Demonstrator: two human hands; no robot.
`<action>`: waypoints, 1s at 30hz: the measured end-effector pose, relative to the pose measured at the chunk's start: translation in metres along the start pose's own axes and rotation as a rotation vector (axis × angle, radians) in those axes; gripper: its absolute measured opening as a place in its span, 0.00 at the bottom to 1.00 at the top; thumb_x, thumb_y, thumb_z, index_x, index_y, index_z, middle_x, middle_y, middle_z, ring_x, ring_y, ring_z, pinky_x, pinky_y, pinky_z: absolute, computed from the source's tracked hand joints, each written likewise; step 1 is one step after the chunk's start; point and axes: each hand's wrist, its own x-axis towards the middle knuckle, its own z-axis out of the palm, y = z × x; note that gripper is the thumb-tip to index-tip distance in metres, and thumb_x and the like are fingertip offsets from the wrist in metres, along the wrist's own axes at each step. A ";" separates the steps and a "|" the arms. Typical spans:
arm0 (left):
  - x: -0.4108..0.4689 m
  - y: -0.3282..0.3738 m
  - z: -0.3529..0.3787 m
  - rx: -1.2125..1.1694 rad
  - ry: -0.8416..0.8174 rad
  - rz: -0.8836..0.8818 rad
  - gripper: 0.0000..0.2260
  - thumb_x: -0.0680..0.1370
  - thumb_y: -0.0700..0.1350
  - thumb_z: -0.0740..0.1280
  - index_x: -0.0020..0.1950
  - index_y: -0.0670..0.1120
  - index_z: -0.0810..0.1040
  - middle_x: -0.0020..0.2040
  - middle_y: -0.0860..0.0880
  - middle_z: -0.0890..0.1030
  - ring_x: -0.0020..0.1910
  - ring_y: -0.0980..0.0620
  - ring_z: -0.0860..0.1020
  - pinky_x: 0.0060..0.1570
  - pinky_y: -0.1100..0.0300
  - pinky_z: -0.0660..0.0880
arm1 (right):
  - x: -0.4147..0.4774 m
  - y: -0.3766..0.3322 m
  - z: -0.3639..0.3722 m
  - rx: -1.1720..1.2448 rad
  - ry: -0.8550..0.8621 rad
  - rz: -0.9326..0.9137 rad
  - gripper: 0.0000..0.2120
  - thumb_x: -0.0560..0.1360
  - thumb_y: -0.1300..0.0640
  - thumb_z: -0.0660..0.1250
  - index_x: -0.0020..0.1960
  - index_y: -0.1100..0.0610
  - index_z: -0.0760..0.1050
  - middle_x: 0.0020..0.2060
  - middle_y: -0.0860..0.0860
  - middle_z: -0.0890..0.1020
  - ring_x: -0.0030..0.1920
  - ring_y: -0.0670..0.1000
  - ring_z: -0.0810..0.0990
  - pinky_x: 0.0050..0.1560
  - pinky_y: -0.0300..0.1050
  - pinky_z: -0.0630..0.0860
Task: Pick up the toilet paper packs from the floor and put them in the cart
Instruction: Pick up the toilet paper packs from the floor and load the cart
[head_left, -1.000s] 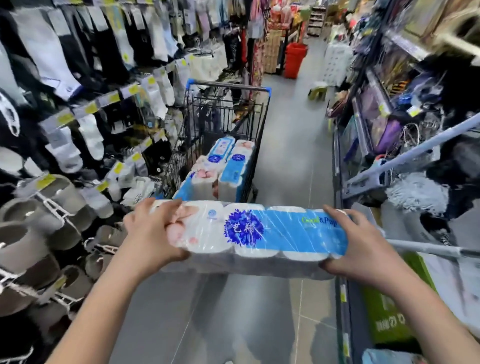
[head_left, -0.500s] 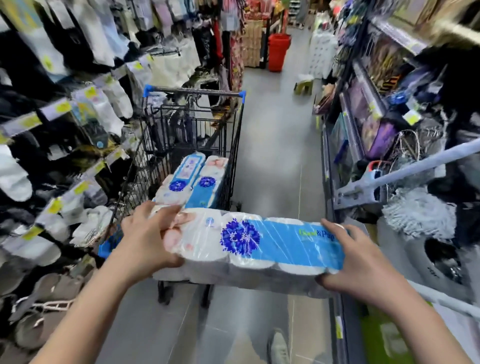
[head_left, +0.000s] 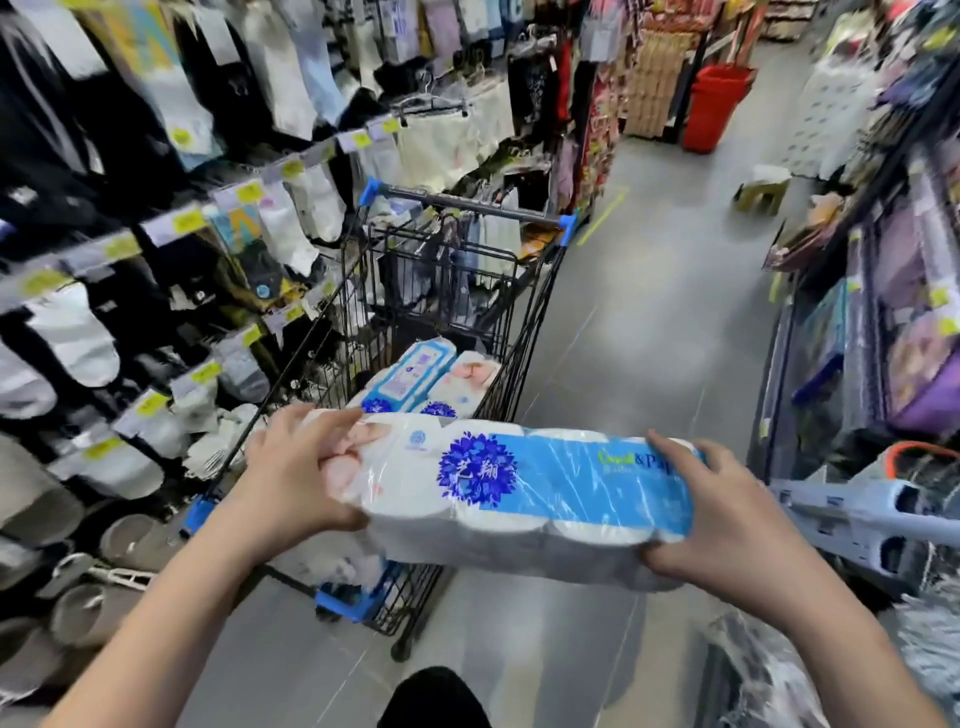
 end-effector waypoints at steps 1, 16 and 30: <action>0.009 0.001 -0.001 -0.004 0.012 -0.014 0.51 0.48 0.60 0.77 0.71 0.65 0.68 0.71 0.47 0.61 0.72 0.43 0.61 0.73 0.44 0.61 | 0.016 -0.001 -0.003 -0.012 -0.011 -0.020 0.52 0.54 0.38 0.68 0.79 0.41 0.59 0.69 0.49 0.69 0.68 0.55 0.73 0.70 0.49 0.70; 0.128 -0.071 -0.026 -0.158 0.173 -0.285 0.49 0.50 0.57 0.79 0.70 0.68 0.66 0.74 0.49 0.60 0.73 0.42 0.60 0.70 0.49 0.60 | 0.254 -0.115 -0.027 -0.170 -0.110 -0.321 0.51 0.56 0.39 0.70 0.78 0.37 0.59 0.69 0.46 0.69 0.68 0.52 0.73 0.68 0.45 0.70; 0.145 -0.124 -0.013 -0.242 0.423 -0.675 0.47 0.57 0.51 0.80 0.73 0.63 0.65 0.75 0.49 0.54 0.71 0.42 0.55 0.70 0.50 0.60 | 0.429 -0.253 0.028 -0.318 -0.213 -0.757 0.54 0.60 0.47 0.81 0.81 0.45 0.59 0.69 0.56 0.69 0.68 0.59 0.74 0.66 0.50 0.71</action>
